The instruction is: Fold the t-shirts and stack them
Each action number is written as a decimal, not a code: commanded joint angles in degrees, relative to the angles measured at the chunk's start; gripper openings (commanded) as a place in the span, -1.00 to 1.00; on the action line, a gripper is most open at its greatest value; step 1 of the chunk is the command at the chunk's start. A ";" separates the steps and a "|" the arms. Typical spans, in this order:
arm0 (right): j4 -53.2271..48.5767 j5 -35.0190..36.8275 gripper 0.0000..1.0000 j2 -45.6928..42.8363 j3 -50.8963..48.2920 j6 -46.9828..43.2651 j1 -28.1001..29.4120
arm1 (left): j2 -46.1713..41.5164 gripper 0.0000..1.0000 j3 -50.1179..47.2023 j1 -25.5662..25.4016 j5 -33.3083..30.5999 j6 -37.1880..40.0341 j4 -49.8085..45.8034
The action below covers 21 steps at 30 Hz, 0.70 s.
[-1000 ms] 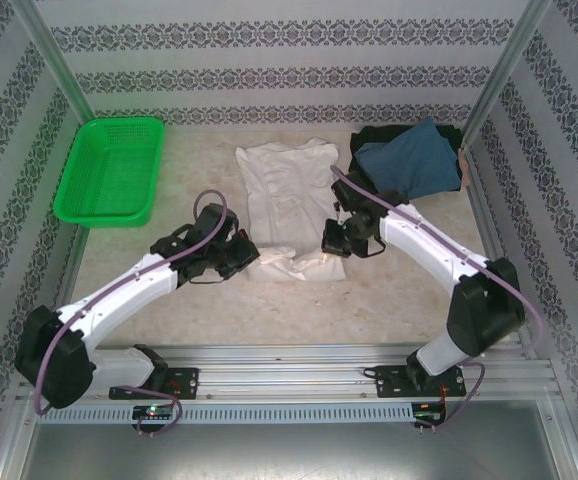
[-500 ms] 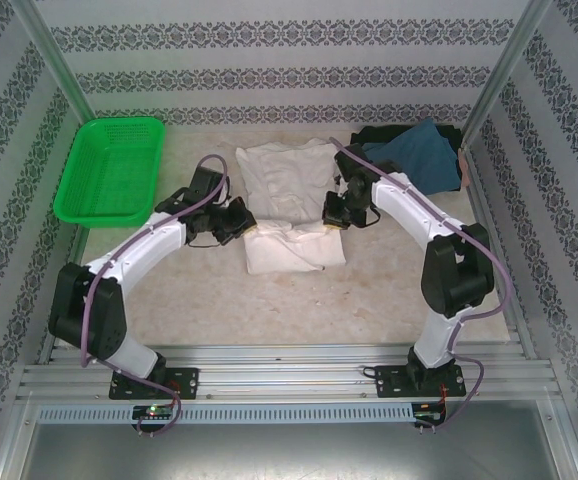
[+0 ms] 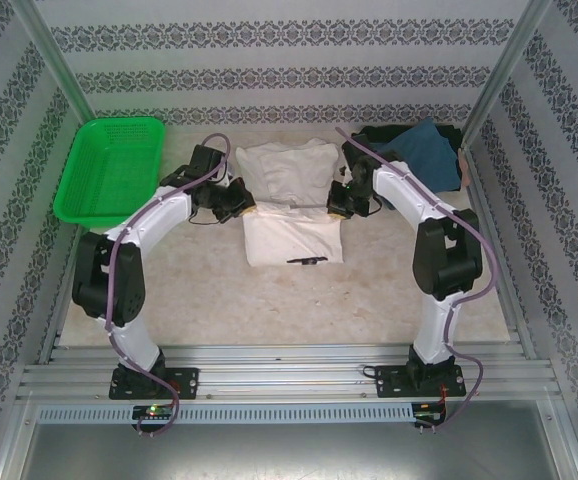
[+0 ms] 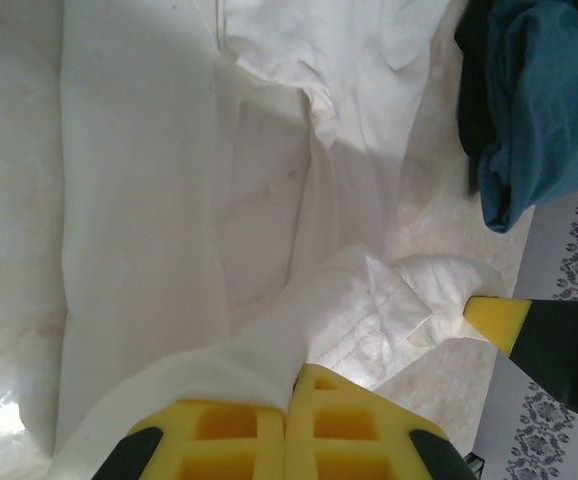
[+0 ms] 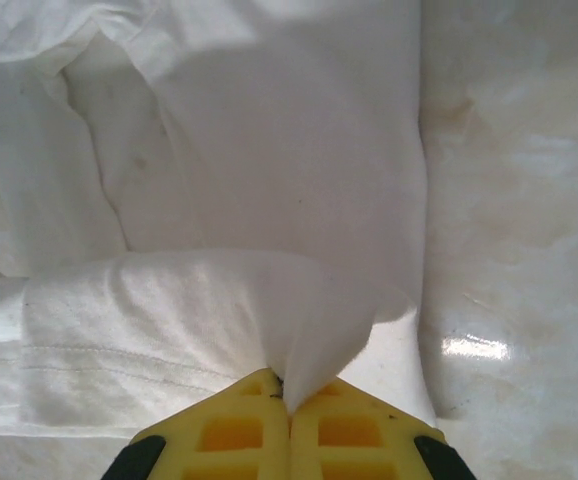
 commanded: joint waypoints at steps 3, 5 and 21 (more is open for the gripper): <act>-0.88 -0.63 -1.00 2.70 3.54 -1.75 -1.18 | 3.65 -1.00 4.31 1.24 1.43 3.64 -1.65; -1.02 -0.81 -1.00 3.78 4.48 -1.81 -1.45 | 5.56 -1.00 5.65 1.30 1.80 3.89 -1.45; -0.52 -1.18 -0.83 14.72 12.57 -1.67 -3.03 | 19.61 -0.51 16.18 3.06 3.93 3.13 2.45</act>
